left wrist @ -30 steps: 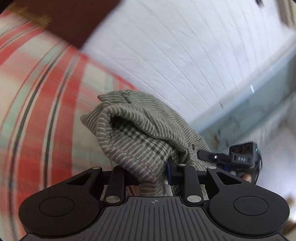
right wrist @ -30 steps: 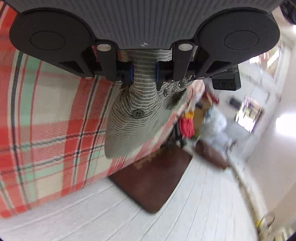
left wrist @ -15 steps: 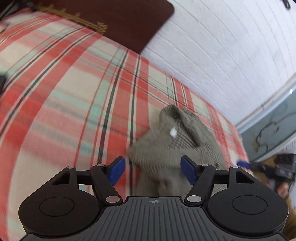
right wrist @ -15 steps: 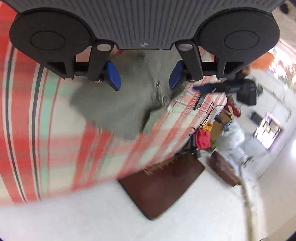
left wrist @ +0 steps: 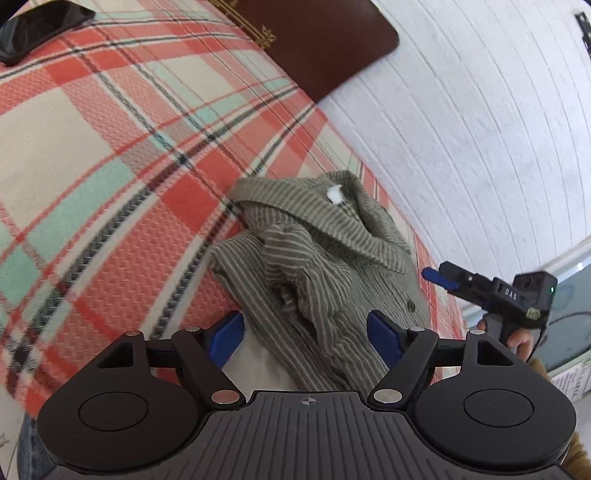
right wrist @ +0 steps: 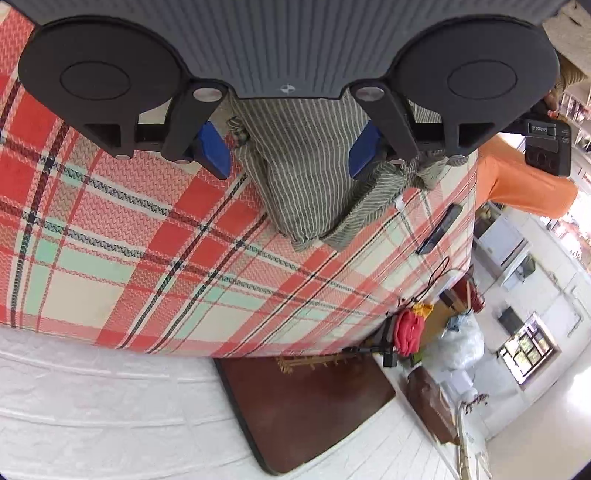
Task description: Fold clothes
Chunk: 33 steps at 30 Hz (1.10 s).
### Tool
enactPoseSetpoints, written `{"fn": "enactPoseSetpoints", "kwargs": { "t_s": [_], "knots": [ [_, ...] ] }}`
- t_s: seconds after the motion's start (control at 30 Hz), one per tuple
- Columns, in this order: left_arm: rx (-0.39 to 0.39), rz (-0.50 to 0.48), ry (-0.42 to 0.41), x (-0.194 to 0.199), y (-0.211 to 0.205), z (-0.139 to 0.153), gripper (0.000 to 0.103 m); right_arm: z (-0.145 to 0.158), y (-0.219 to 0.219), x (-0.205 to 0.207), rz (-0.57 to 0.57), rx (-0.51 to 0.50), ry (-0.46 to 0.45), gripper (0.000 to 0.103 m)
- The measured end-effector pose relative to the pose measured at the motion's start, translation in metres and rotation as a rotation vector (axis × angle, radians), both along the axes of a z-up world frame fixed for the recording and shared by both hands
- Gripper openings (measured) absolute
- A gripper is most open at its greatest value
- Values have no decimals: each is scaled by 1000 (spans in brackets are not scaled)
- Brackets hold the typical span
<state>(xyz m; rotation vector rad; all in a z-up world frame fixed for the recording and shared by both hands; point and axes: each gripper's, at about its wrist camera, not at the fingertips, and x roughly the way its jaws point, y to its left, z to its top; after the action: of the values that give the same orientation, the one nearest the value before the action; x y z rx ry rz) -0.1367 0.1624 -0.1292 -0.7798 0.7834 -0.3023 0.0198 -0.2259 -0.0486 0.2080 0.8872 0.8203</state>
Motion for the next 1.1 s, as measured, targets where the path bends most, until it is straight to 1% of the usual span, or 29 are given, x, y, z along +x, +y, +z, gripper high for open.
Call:
{"fn": "enactPoseSetpoints", "kwargs": {
  "t_s": [0.07,0.23,0.3,0.37,0.47,0.5,0.57,0.63,0.67,0.73,0.77,0.83,0.87,0.9,0.93,0.97,1.0,1.03,1.1],
  "knots": [
    [13,9,-16,4,-4,0,85,-2,-1,10,18,-1,25,80],
    [-5,32,-42,15,-13,-4,86,-19,10,42,78,-30,113,80],
    [17,11,-59,14,-17,-4,86,-27,13,52,106,-29,151,80],
    [4,-5,-57,14,-17,-3,86,-36,16,61,147,-16,190,80],
    [-18,-12,-56,16,-15,-4,86,-48,19,70,232,19,257,80],
    [-18,-10,-48,20,-15,-6,86,-51,20,73,259,44,270,80],
    [-22,-10,-45,27,-16,-9,86,-58,21,82,302,113,345,78],
    [-7,-23,-50,31,-20,-8,86,-68,26,88,338,170,417,62],
    [-2,-28,-53,31,-21,-8,86,-72,30,87,355,185,430,60],
    [0,-38,-61,31,-21,-9,86,-77,33,85,360,217,439,50],
    [-5,-39,-63,31,-21,-9,86,-79,33,83,354,231,445,47],
    [-11,-38,-61,31,-20,-10,84,-75,31,73,311,236,429,38],
    [-14,-29,-47,31,-18,-11,72,-74,29,68,290,239,421,35],
    [-17,-21,-33,32,-16,-13,44,-72,28,63,268,241,413,31],
    [-20,-12,-18,32,-15,-15,39,-70,27,58,247,243,405,28],
    [-28,-5,-6,33,-12,-16,30,-68,26,52,225,246,395,27],
    [-51,-3,1,33,-8,-17,26,-63,26,45,204,243,372,26],
    [-69,-4,6,33,-5,-17,25,-57,25,37,182,242,349,25],
    [-51,-24,-21,33,-2,-9,23,-47,22,22,133,256,309,24]
  ]
}}
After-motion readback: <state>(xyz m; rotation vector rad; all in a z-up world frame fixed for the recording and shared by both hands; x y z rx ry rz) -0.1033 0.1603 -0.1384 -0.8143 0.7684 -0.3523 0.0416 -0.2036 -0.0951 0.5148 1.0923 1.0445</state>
